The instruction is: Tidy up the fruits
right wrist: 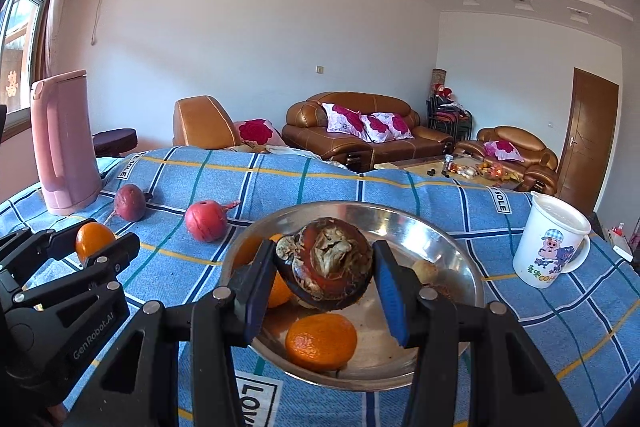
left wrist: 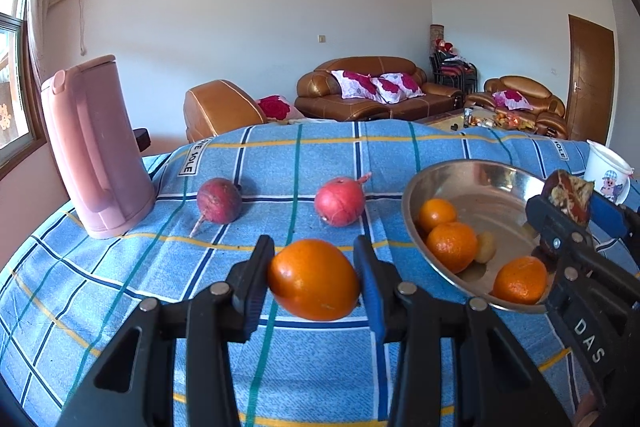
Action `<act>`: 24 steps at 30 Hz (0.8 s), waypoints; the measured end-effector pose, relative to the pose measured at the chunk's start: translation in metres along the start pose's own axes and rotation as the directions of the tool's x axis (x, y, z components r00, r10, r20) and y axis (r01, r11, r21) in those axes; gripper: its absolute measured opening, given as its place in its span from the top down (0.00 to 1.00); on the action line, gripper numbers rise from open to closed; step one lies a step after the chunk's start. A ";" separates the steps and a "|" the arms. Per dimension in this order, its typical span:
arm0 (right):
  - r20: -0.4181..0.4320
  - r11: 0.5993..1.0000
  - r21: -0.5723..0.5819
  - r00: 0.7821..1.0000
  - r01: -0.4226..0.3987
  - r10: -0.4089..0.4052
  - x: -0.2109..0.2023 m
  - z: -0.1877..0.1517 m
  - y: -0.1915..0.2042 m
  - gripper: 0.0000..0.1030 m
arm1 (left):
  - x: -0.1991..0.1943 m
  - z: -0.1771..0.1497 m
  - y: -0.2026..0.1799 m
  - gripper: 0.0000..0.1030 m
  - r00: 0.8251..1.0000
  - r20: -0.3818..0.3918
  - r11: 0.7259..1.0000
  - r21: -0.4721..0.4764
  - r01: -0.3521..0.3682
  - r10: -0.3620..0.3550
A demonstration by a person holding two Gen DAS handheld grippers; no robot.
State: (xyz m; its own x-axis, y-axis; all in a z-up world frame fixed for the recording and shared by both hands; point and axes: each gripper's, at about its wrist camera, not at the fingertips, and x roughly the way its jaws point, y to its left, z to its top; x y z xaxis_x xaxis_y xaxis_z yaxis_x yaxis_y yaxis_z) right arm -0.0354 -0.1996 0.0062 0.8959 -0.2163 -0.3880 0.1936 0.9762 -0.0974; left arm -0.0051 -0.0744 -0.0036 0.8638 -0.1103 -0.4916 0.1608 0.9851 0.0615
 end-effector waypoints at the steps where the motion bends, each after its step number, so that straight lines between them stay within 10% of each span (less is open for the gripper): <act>1: -0.001 1.000 0.001 1.000 0.005 -0.005 0.000 0.000 -0.003 0.51 | 0.000 0.000 -0.003 0.58 1.000 0.003 1.000 0.003 0.005 -0.005; 24: -0.036 0.994 0.039 0.994 0.101 -0.100 0.026 0.006 -0.060 0.51 | 0.010 0.015 -0.054 0.58 0.992 0.017 0.992 0.002 0.123 -0.123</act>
State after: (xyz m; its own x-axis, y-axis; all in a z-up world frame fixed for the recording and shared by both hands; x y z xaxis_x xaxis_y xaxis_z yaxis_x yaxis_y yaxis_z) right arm -0.0211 -0.2634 0.0076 0.8571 -0.3132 -0.4089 0.2988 0.9490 -0.1005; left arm 0.0020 -0.1305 0.0008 0.8453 -0.2331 -0.4808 0.2668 0.9638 0.0018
